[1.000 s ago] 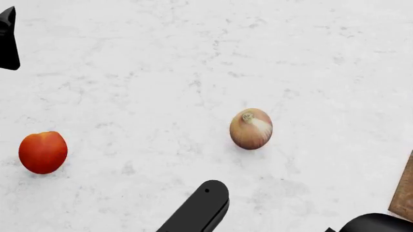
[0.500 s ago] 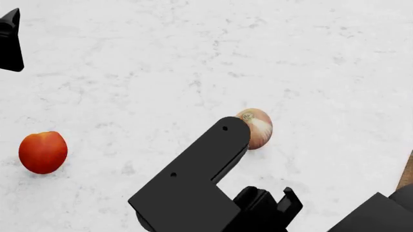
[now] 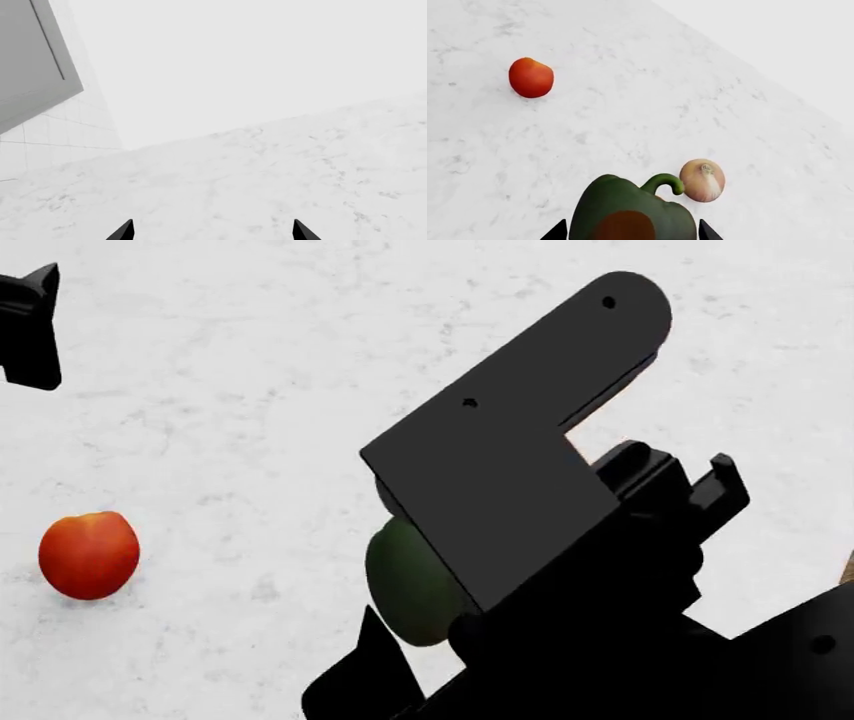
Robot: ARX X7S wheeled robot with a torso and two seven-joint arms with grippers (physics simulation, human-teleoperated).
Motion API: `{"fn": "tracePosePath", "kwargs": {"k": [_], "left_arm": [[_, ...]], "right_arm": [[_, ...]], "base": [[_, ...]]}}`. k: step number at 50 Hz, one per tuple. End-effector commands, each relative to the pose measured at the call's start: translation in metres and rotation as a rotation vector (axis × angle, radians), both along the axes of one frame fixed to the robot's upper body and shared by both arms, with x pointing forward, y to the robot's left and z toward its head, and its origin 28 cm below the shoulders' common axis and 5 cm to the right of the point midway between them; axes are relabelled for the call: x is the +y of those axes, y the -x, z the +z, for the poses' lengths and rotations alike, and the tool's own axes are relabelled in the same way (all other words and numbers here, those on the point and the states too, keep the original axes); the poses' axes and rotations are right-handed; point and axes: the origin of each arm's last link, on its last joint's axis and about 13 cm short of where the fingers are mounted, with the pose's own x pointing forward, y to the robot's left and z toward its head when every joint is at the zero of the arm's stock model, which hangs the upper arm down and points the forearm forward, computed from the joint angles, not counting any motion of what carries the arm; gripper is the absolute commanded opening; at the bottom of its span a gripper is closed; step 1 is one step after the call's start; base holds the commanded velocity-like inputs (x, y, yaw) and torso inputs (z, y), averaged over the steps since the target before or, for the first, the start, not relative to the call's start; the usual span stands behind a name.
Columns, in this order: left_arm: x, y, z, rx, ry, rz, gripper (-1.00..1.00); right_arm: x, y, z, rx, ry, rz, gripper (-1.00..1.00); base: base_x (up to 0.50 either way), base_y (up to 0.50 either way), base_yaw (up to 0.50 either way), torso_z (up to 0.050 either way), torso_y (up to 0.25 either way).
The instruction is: Place the avocado, onion, tomato and bell pepper on the cutting board.
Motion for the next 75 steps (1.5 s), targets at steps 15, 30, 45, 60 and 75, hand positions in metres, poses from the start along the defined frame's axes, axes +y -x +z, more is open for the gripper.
{"fn": "tracePosePath", "kwargs": {"k": [15, 30, 45, 60, 75], "left_arm": [[-0.007, -0.016, 0.014, 0.260, -0.042, -0.068, 1.00], [-0.018, -0.026, 0.004, 0.440, 0.009, -0.167, 1.00], [-0.025, -0.029, -0.018, 0.538, 0.013, -0.196, 1.00], [-0.028, 0.008, -0.018, 0.572, -0.027, -0.205, 1.00], [-0.030, 0.038, -0.019, 0.568, -0.057, -0.219, 1.00]], "right_arm": [[-0.005, -0.011, 0.009, -0.136, 0.007, -0.061, -1.00], [-0.007, -0.012, 0.004, -0.129, -0.003, -0.068, -1.00], [-0.008, -0.011, -0.005, -0.107, -0.011, -0.079, -1.00], [-0.010, -0.015, -0.011, -0.099, -0.017, -0.081, -1.00], [-0.011, -0.015, -0.014, -0.097, -0.013, -0.082, -1.00]], "base": [[0.00, 0.00, 0.00, 0.000, 0.000], [0.00, 0.00, 0.00, 0.000, 0.000], [0.00, 0.00, 0.00, 0.000, 0.000], [0.00, 0.00, 0.00, 0.000, 0.000], [0.00, 0.00, 0.00, 0.000, 0.001]]}}
